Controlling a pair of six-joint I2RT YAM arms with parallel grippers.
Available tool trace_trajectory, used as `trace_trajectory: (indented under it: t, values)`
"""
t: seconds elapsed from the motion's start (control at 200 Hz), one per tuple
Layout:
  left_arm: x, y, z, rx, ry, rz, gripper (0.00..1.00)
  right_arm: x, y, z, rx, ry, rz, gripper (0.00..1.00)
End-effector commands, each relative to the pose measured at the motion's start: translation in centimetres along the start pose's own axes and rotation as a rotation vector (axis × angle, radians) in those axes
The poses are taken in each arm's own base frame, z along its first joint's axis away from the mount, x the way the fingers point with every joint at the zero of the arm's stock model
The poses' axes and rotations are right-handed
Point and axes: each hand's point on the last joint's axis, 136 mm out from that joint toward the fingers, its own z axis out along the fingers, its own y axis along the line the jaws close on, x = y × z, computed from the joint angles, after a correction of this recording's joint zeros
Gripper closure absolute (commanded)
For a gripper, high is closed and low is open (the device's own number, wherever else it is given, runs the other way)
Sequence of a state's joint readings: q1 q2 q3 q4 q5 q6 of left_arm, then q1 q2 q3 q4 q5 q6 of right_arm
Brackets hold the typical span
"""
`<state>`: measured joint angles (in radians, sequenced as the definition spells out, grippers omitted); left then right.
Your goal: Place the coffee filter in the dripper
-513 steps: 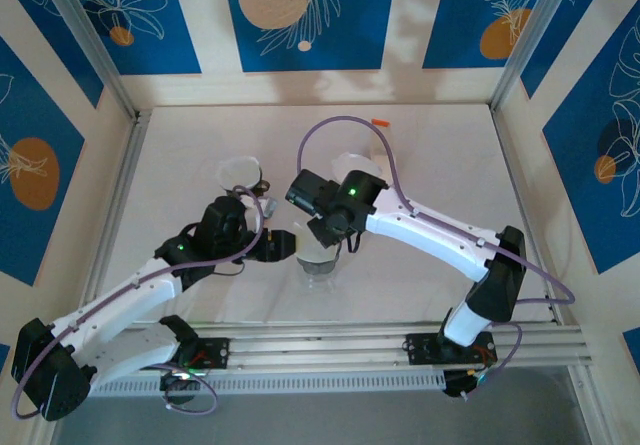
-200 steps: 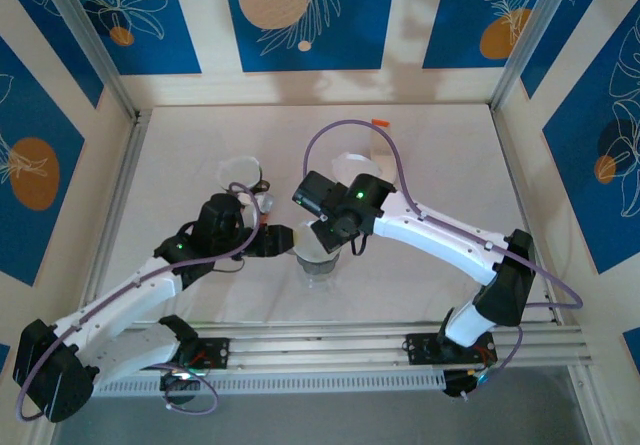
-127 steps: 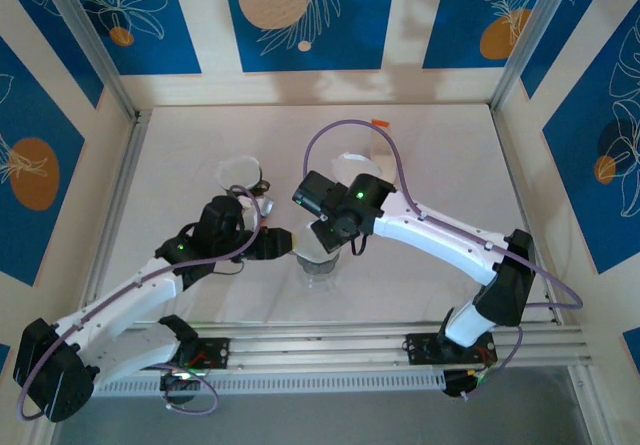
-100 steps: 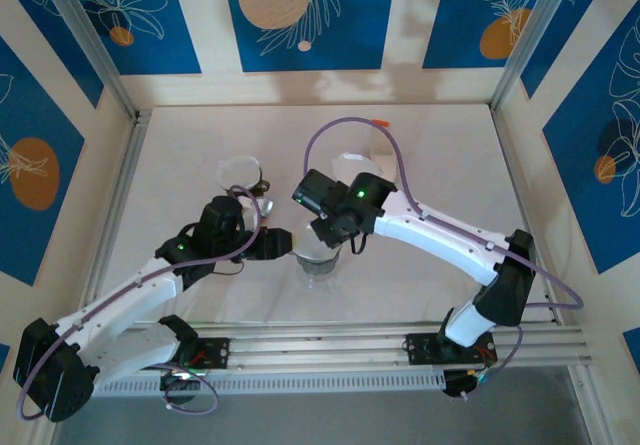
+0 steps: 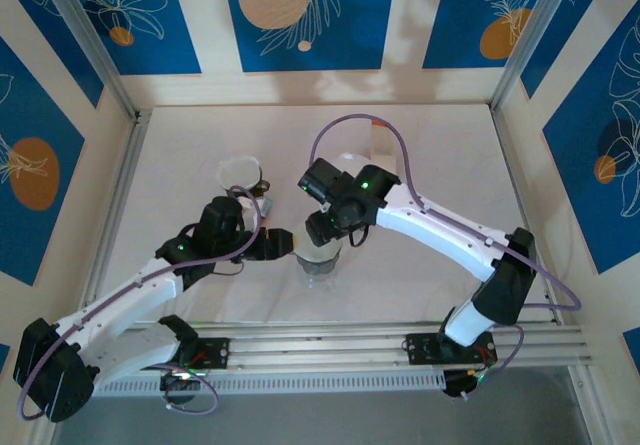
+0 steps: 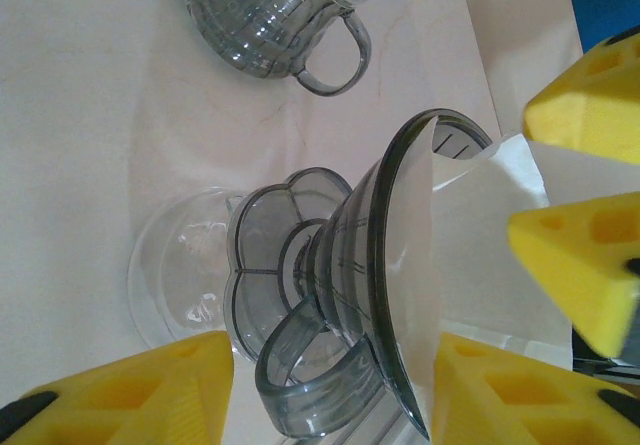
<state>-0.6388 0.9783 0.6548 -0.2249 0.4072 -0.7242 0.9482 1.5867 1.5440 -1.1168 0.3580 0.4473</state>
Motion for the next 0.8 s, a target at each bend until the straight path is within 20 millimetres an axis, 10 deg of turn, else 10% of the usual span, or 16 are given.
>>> trace_trajectory:
  t: [0.0, 0.795]
  values:
    - [0.1, 0.6, 0.1, -0.008, 0.004, -0.001, 0.48, 0.7, 0.7, 1.4, -0.048, 0.050, 0.015, 0.38]
    - [0.3, 0.5, 0.5, 0.006, 0.012, -0.016, 0.48, 2.9, 0.3, 6.5, -0.024, 0.166, 0.017, 0.38]
